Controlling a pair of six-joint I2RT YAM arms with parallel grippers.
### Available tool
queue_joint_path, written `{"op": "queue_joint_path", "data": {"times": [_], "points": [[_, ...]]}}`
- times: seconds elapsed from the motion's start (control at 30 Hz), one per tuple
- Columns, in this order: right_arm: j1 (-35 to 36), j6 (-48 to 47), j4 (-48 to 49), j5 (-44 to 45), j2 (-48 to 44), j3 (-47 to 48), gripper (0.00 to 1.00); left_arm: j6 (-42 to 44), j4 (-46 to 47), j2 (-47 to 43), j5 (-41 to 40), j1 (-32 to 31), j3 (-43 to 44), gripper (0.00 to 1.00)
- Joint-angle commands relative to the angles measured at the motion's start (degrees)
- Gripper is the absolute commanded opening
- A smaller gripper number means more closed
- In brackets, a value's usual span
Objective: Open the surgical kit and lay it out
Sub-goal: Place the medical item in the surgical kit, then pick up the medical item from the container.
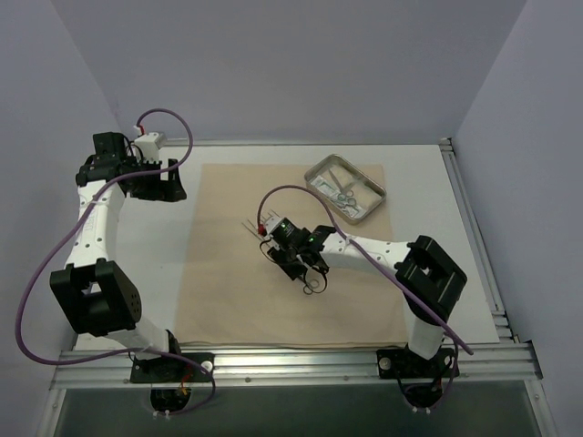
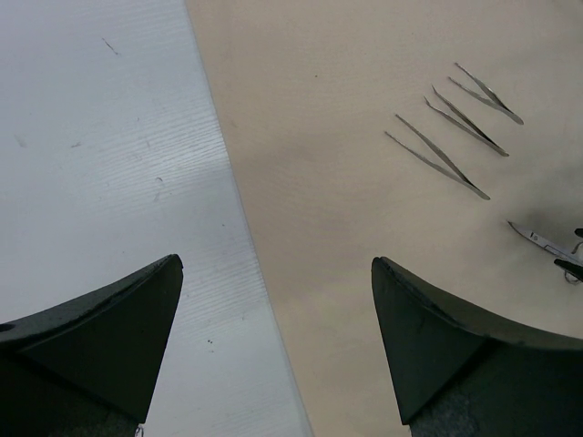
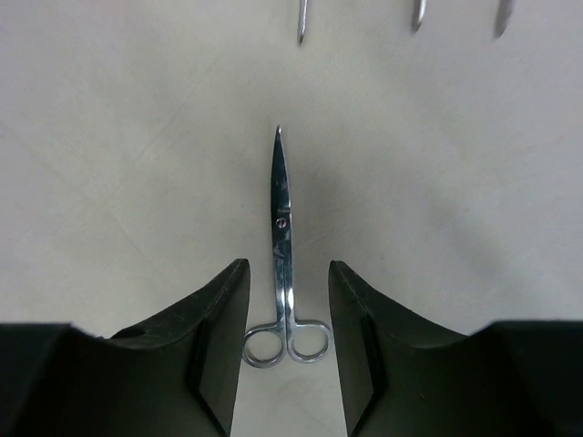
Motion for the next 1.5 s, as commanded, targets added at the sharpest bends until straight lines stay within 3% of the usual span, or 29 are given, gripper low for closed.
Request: {"op": "queue_joint_path", "data": {"times": [0.0,0.07,0.23,0.3,0.43,0.57,0.87,1.47], "points": [[-2.11,-1.51,-1.91,-0.98,-5.21,5.64,0.36,0.74,0.28,-2.39,0.94,0.44,0.14,0.94],[-4.22,-1.95,-1.29,-1.43,-5.73,9.24,0.36,0.74,0.37,-2.21,0.41,0.44,0.32,0.94],[-18.34,-2.39,0.03,-3.36,-2.32,18.55,0.36,0.74,0.19,-1.42,-0.55,0.44,1.63,0.94],[-21.97,-2.39,-1.02,-2.92,1.46,24.09,0.34,0.74,0.10,-1.24,-0.82,0.44,1.90,0.94],[-29.44,-5.37,-1.38,-2.66,8.31,30.69,0.19,0.83,-0.34,-0.37,-1.87,0.44,2.78,0.94],[-34.72,-7.31,-3.83,-2.66,17.45,37.28,0.19,1.00,-0.60,1.30,-2.49,0.44,4.01,0.94],[-37.02,-10.57,-5.07,-7.14,28.18,47.66,0.16,0.56,-0.16,5.08,-2.84,0.35,5.86,0.94],[-37.81,-10.30,-4.72,-7.75,34.61,47.31,0.21,0.74,0.19,6.84,-2.93,0.35,5.95,0.94]]}}
